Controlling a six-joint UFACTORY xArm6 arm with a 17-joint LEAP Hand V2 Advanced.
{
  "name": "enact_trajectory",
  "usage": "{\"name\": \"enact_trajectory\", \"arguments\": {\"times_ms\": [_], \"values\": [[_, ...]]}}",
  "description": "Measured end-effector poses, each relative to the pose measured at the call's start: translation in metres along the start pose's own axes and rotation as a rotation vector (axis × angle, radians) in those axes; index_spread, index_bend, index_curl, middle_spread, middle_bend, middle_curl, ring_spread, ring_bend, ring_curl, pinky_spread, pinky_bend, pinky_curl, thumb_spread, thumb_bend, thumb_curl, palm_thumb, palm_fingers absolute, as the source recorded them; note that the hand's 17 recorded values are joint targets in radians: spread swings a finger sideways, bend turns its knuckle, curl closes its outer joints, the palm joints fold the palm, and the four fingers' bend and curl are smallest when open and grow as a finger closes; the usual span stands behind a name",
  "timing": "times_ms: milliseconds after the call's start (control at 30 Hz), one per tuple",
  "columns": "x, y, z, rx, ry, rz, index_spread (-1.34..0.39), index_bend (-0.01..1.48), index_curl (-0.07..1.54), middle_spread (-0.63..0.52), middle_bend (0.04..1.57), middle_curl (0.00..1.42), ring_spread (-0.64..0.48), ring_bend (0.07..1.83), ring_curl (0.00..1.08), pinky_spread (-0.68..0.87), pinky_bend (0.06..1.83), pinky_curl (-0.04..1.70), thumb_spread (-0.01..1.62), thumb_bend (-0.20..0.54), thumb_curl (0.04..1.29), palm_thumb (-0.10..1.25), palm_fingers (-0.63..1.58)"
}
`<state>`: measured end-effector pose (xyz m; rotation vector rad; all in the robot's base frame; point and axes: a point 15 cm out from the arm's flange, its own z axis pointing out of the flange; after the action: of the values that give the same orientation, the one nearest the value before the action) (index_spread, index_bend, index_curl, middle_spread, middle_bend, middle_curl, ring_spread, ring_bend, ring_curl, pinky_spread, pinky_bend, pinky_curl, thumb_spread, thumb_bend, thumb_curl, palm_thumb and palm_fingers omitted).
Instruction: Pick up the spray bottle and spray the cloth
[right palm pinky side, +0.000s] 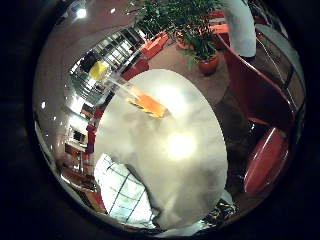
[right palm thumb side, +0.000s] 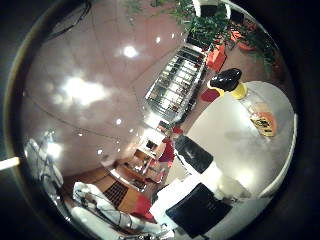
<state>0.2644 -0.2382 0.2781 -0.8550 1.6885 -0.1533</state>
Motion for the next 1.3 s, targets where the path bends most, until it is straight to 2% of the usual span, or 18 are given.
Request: {"name": "enact_trajectory", "arguments": {"times_ms": [433, 1000, 1133, 1200, 1300], "values": [[0.048, -0.009, 0.011, 0.004, -0.067, 0.121, -0.21, 0.15, 0.27, 0.11, 0.26, 0.36, 0.18, 0.52, 0.27, 0.39, 0.37, 0.44, 1.11, -0.021, 0.39, 0.65, 0.13], [0.054, -0.017, 0.047, -0.044, -0.126, 0.146, -0.2, 0.16, 0.27, 0.11, 0.27, 0.36, 0.18, 0.51, 0.26, 0.39, 0.39, 0.35, 1.11, -0.021, 0.39, 0.66, 0.17], [0.054, -0.015, 0.058, -0.064, -0.14, 0.156, -0.2, 0.16, 0.28, 0.09, 0.32, 0.37, 0.18, 0.53, 0.26, 0.38, 0.36, 0.32, 1.11, -0.021, 0.39, 0.67, 0.24], [0.053, -0.012, 0.063, -0.076, -0.147, 0.158, -0.2, 0.17, 0.28, 0.04, 0.39, 0.39, 0.13, 0.58, 0.26, 0.38, 0.35, 0.3, 1.11, -0.021, 0.39, 0.67, 0.39], [0.048, -0.007, 0.073, -0.102, -0.161, 0.155, -0.25, 0.19, 0.29, -0.09, 0.55, 0.46, -0.07, 0.79, 0.33, 0.22, 0.39, 0.3, 1.1, -0.018, 0.39, 0.69, 0.71]]}}
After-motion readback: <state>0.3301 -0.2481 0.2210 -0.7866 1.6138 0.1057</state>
